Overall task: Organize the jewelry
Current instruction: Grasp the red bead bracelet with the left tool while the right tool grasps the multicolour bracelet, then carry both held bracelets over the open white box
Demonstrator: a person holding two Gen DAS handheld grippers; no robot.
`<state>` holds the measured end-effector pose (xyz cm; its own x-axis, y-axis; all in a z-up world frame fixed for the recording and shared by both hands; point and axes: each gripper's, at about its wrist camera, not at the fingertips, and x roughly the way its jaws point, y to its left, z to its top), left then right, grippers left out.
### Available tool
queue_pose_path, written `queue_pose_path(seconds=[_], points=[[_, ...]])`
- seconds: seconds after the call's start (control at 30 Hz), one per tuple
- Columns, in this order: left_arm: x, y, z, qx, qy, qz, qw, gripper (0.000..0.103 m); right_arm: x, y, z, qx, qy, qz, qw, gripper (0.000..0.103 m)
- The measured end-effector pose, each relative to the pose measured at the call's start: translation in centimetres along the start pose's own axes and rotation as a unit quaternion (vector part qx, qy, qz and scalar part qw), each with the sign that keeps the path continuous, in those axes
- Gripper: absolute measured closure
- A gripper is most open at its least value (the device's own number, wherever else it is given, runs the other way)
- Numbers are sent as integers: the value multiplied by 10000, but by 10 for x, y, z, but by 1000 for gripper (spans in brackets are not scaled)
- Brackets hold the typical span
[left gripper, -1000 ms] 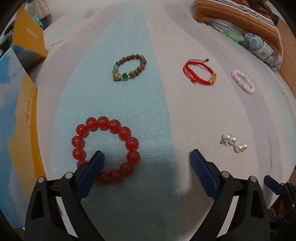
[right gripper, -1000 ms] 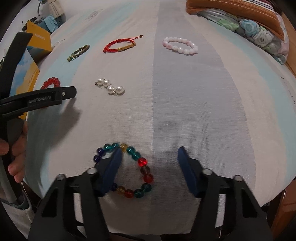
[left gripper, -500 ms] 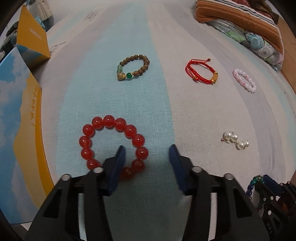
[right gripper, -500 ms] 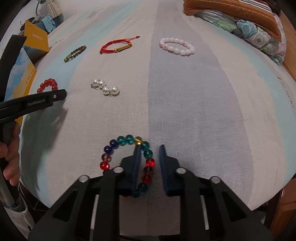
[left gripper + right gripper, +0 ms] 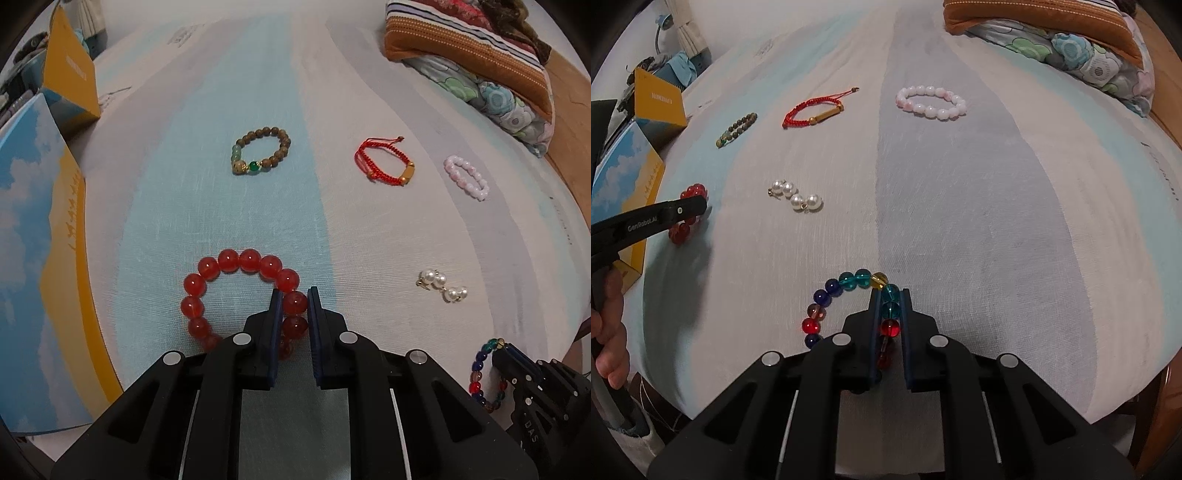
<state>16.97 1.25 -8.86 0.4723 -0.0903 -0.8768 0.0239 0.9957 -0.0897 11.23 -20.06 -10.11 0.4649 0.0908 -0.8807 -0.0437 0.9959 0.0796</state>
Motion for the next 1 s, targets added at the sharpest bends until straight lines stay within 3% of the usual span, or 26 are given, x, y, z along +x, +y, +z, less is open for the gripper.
queue_pose_path(seconds=[0.6, 1.0], points=[[-33, -7, 0, 91, -214, 50, 9997, 90, -29, -1, 4, 189, -582, 241, 9978, 94], [-61, -3, 1, 77, -347, 51, 9994, 90, -44, 1, 8, 225, -729, 400, 9963, 94]])
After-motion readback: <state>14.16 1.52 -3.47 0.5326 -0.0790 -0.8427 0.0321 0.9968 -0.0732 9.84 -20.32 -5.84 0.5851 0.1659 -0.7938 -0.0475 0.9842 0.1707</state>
